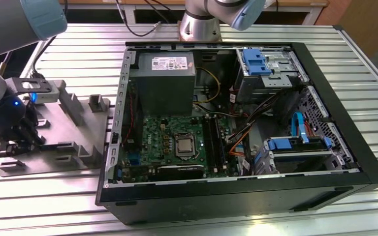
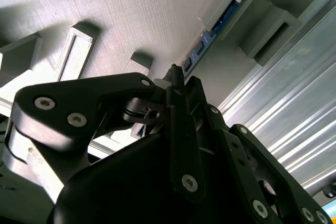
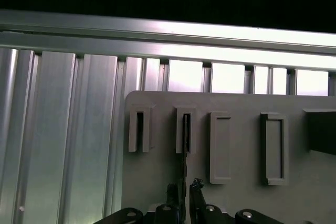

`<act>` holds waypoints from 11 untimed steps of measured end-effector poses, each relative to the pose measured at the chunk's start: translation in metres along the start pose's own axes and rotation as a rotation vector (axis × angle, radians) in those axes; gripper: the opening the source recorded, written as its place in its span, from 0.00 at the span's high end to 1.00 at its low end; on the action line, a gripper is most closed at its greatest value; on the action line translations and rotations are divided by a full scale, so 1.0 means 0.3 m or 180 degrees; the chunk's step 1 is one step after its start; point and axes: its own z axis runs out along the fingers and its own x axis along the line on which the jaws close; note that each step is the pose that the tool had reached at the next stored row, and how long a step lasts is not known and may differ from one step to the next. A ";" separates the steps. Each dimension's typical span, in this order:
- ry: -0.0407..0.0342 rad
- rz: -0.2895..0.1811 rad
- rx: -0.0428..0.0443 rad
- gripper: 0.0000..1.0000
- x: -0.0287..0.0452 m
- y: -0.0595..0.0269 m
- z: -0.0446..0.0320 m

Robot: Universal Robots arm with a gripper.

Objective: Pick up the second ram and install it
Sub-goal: 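Pick up the second ram and move it above second insertion slot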

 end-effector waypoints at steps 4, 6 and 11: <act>0.0000 0.0000 0.0000 0.77 0.000 0.000 0.000; 0.0000 0.0000 0.0000 0.78 0.000 0.000 0.000; 0.0000 0.0000 0.0000 0.85 0.000 0.000 0.000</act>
